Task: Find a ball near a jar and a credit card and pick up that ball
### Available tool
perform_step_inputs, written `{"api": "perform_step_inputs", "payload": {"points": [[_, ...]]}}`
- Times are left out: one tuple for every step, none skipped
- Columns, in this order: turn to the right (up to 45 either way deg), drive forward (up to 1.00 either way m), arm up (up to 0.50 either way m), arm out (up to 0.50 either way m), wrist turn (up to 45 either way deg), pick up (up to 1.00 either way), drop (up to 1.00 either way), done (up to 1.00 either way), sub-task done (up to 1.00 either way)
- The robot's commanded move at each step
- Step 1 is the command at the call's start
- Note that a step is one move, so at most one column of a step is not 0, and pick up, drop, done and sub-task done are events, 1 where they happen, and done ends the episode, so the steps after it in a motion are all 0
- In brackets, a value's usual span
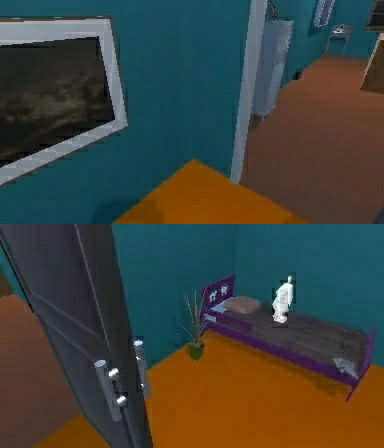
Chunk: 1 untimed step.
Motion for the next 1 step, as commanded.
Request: {"api": "perform_step_inputs", "payload": {"points": [[21.0, 0.0, 0.0, 0.0, 0.0, 0.0, 0.0, 0.0, 0.0]]}}
